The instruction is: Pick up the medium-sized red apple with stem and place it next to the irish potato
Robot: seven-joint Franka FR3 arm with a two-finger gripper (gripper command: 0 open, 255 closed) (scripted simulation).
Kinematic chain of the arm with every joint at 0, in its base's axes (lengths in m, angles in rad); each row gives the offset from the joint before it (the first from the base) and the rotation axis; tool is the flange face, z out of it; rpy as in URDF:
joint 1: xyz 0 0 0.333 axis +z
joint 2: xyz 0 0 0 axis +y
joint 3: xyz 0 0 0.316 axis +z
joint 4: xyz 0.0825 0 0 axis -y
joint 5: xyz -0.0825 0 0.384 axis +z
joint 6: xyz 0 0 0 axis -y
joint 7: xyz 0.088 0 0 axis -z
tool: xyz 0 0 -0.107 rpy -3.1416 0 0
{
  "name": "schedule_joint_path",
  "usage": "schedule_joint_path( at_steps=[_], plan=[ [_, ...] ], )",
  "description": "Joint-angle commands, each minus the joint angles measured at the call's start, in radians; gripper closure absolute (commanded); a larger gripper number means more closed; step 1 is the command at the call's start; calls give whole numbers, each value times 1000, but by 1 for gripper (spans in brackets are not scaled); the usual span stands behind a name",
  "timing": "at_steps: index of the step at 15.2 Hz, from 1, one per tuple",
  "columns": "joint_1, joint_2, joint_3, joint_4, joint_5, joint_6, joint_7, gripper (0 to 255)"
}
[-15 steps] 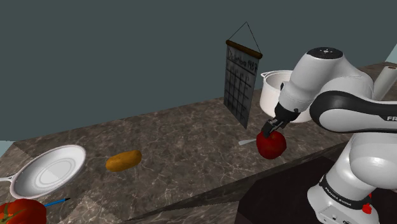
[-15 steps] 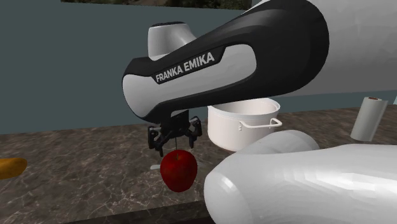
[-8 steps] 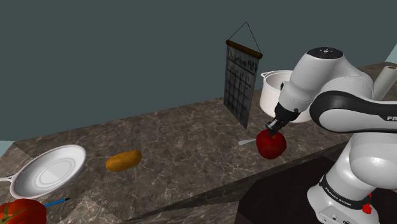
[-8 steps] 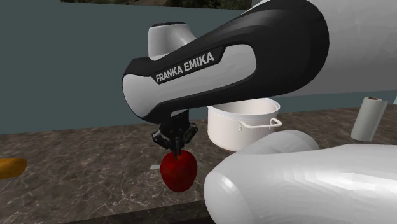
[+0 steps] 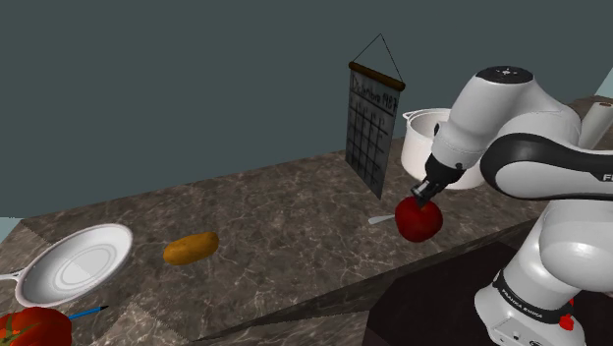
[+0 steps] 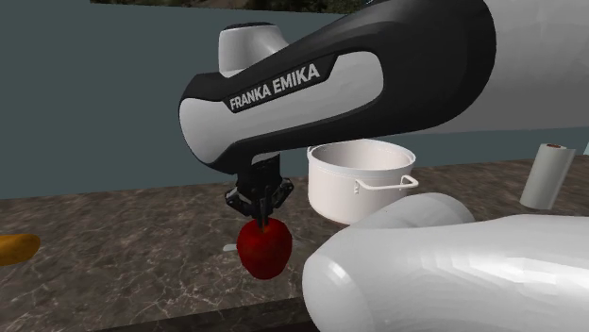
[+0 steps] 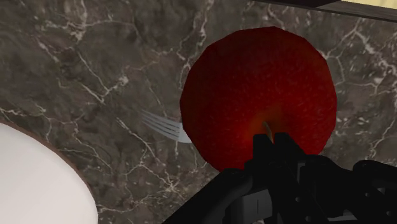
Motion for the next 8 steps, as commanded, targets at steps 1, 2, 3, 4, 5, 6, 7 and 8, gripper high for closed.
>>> schedule_joint_path(
  at_steps=[1, 2, 3, 4, 5, 6, 7, 8],
  plan=[
    [-5, -5, -7, 24, -6, -29, -4, 255],
    [-7, -7, -10, 37, -9, -43, -6, 255],
    [-10, -8, -13, 50, -12, -57, -8, 255],
    [-12, -9, -17, 63, -15, -71, -10, 255],
    [-15, -10, -20, 76, -18, -84, -11, 255],
    [-17, -10, -23, 90, -21, -97, -13, 255],
    [-19, -10, -26, 103, -23, -110, -15, 255],
    [-22, -9, -29, 116, -26, -123, -17, 255]
  ],
)
